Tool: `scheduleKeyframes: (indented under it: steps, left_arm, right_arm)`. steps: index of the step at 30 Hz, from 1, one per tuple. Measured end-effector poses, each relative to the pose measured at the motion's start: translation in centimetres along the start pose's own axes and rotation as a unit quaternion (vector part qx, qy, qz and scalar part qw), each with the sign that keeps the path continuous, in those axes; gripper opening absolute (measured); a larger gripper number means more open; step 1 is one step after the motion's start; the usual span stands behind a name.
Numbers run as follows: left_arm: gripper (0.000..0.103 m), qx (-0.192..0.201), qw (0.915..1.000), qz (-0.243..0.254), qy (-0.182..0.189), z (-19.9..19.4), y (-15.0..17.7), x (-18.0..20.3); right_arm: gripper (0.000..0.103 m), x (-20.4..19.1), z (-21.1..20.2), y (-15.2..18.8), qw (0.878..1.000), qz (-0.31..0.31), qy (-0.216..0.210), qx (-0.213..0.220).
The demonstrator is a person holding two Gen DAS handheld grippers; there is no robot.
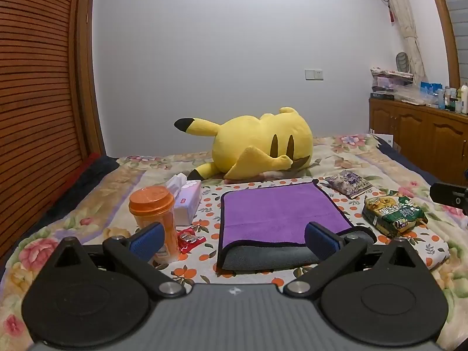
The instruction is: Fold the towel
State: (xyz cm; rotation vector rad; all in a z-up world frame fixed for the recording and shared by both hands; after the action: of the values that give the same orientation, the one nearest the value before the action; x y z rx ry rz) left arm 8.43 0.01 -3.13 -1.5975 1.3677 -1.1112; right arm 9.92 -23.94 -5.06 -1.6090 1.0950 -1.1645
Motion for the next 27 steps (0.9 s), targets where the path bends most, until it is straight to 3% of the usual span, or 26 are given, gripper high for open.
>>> scheduleKeyframes:
  steps: [27]
  left_arm:
    - [0.103, 0.004, 1.0000, -0.003, 0.000, 0.14, -0.25, -0.17]
  right_arm:
    - [0.103, 0.50, 0.03, 0.12, 1.000, 0.006, 0.002, -0.002]
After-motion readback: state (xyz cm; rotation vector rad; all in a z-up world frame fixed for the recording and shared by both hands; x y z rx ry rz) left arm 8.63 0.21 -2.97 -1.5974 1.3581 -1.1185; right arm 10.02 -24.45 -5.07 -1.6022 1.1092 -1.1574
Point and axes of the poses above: each gripper's, at about its wrist camera, not at the fingertips, and z roughly the way its jaws point, x to its right, y to its underside, the point moved 9 cm from there along z, roughly the way its jaws point, and after that the axes turned 15 degrees about -z, right-handed, at the moved point
